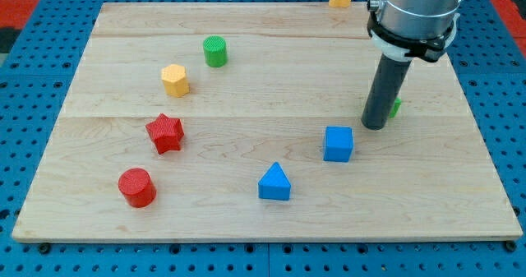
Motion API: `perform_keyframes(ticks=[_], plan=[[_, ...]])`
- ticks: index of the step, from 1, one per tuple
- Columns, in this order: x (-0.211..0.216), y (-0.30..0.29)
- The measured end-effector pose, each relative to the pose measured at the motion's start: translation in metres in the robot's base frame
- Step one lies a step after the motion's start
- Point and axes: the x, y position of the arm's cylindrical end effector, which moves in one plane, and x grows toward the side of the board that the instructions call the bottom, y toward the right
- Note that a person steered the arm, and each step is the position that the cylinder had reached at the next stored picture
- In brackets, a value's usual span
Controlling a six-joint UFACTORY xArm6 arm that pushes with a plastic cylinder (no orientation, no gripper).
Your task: Place the blue cube parallel to the red star
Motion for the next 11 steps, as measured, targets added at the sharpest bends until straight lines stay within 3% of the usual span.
perform_keyframes(ticks=[1,2,3,5,7,9,10,11], plan=[[-0.021,-0.048],[-0.013,-0.112],[-0.003,-0.139],[0.053,-0.054],[0.049,-0.047],[0.022,-0.17],[0.054,-0.213],[0.082,-0.212]])
